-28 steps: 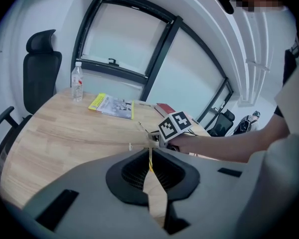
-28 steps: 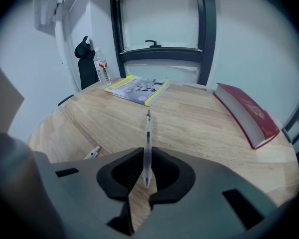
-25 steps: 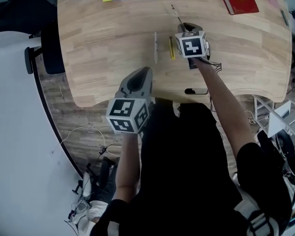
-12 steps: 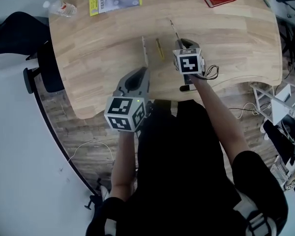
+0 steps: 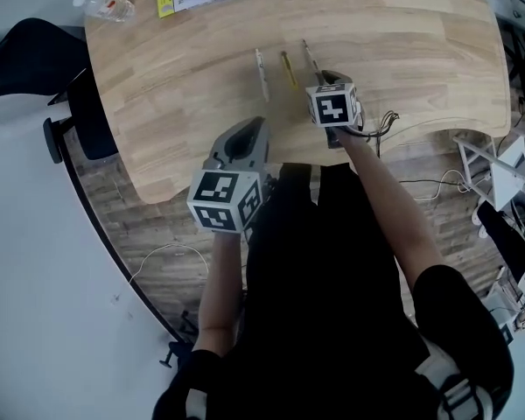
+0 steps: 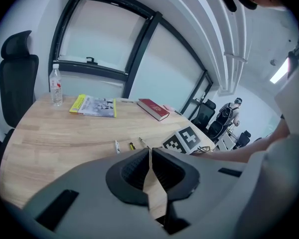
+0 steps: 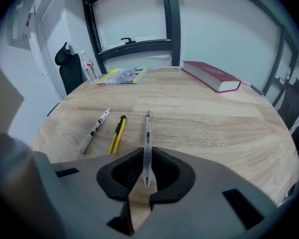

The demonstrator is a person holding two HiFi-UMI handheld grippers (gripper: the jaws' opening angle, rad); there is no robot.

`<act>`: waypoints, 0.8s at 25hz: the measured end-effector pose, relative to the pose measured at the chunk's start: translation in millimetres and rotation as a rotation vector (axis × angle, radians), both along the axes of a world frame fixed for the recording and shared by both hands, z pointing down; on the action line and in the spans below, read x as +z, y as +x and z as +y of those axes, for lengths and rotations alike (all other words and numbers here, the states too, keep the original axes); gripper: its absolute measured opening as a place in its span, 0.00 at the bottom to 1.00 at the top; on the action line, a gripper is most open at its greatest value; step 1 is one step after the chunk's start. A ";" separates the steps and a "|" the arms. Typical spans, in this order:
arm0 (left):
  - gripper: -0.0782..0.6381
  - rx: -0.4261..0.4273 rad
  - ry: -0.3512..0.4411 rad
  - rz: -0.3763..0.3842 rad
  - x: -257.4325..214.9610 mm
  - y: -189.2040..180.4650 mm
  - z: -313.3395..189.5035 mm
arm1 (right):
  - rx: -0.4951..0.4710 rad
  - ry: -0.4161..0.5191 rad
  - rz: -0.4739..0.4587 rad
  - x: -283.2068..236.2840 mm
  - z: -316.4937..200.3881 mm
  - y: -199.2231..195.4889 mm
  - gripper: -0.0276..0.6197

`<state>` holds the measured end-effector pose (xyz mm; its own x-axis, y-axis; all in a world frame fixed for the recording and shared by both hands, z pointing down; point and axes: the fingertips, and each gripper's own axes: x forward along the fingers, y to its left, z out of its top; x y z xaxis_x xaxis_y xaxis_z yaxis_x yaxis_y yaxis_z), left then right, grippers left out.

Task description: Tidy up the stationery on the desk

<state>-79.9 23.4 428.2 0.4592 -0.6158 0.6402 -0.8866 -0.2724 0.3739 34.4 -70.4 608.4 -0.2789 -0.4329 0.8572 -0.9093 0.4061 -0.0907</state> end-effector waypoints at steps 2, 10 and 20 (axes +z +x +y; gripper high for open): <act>0.17 -0.004 -0.001 -0.002 -0.1 -4.6 4.0 | 0.005 -0.002 0.004 3.2 2.1 -1.0 0.14; 0.17 -0.031 -0.012 -0.021 4.2 -21.7 18.5 | 0.006 0.013 0.033 13.4 0.3 -1.8 0.16; 0.17 -0.047 0.014 -0.014 -7.2 -37.2 29.4 | 0.004 0.053 0.042 -0.4 5.5 1.2 0.28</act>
<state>-117.0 52.7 421.0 0.4201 -0.6456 0.6377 -0.9039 -0.2351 0.3574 35.6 -64.9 608.0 -0.2410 -0.4794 0.8439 -0.9137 0.4053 -0.0306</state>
